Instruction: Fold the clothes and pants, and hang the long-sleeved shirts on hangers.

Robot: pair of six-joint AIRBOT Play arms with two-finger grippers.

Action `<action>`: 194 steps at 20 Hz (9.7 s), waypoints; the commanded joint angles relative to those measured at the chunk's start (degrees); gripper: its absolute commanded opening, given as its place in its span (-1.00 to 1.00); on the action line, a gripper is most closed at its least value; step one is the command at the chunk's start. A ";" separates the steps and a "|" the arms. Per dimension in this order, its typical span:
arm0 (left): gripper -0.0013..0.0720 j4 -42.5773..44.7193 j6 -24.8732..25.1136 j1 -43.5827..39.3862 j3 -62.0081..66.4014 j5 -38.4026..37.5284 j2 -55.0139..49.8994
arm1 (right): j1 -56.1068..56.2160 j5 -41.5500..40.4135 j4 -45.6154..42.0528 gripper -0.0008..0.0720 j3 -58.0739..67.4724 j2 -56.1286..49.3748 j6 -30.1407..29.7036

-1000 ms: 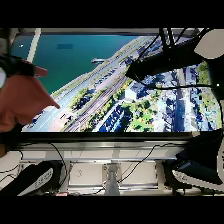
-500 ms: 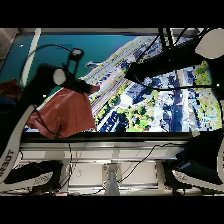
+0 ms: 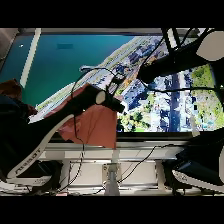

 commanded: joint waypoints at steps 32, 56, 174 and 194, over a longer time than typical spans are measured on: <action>0.61 11.04 -1.01 50.73 -35.06 -14.21 33.94 | -13.55 -6.27 -3.89 0.28 -0.15 -15.87 -4.63; 0.96 -49.59 6.27 75.45 -35.50 -19.08 12.66 | -13.55 -8.92 -1.38 0.28 -0.15 -15.87 -4.61; -0.93 -31.95 25.09 48.19 -9.86 7.67 -4.74 | -6.88 -34.69 32.59 -0.90 -16.06 -34.71 -2.71; -0.93 -27.67 25.75 42.71 -9.86 14.38 -4.74 | -13.29 -44.35 26.29 -0.90 -40.63 -13.66 2.21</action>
